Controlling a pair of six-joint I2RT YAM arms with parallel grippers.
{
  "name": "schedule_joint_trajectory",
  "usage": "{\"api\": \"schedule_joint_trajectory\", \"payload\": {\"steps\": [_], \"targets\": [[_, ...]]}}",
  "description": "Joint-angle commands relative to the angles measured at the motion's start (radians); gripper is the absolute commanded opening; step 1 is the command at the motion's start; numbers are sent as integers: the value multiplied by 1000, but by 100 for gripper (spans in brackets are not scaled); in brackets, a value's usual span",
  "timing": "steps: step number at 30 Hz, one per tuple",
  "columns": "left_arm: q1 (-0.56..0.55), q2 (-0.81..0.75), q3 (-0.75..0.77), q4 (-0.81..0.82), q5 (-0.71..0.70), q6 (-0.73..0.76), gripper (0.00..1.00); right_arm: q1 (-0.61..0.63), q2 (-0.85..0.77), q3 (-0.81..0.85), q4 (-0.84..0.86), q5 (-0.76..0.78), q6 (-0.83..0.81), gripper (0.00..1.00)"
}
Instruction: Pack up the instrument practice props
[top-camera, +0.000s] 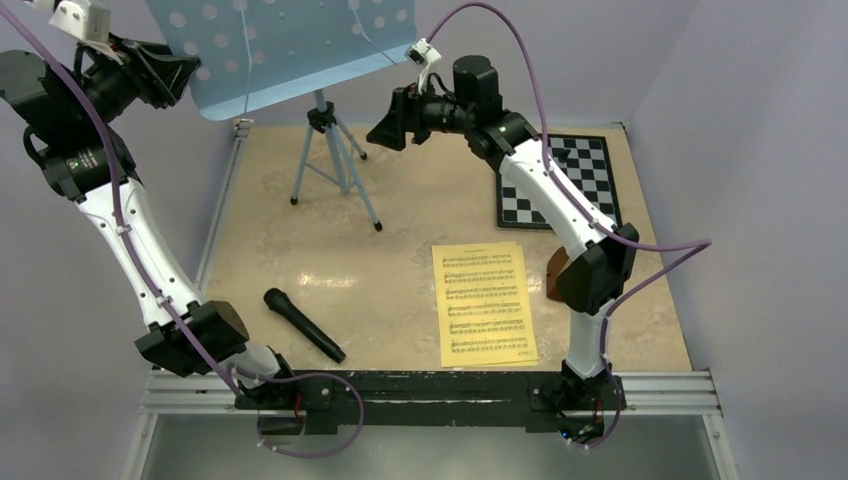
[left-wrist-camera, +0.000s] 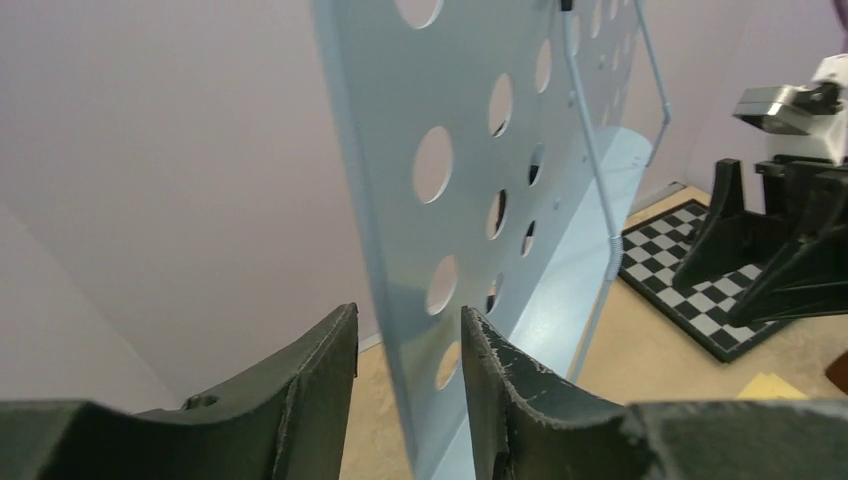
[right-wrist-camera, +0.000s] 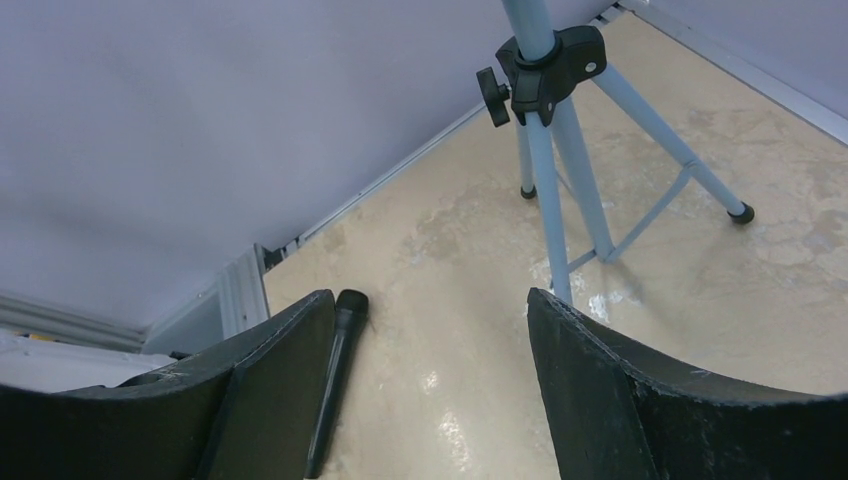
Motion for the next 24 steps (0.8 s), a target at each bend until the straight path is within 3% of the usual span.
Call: {"api": "schedule_joint_trajectory", "payload": {"steps": [1,5,7,8,13,17,24], "targets": [[-53,-30,6,17,60,21,40,6,-32,-12,8,28,11,75],[-75,-49,-18,10,65,19,20,9,-39,-12,-20,44,-1,75],[-76,-67,-38,20,62,-8,2,8,-44,-20,-24,57,3,75],[-75,-86,-57,31,45,-32,0,9,-44,-20,-32,75,6,75],[-105,-173,-114,37,-48,-173,0,26,-40,-9,-46,122,45,80],[-184,-273,-188,-54,-193,-158,0,37,-30,-9,-58,139,128,80],[-364,-356,-222,-216,-567,-133,0,70,25,-12,-5,170,414,78]]}}
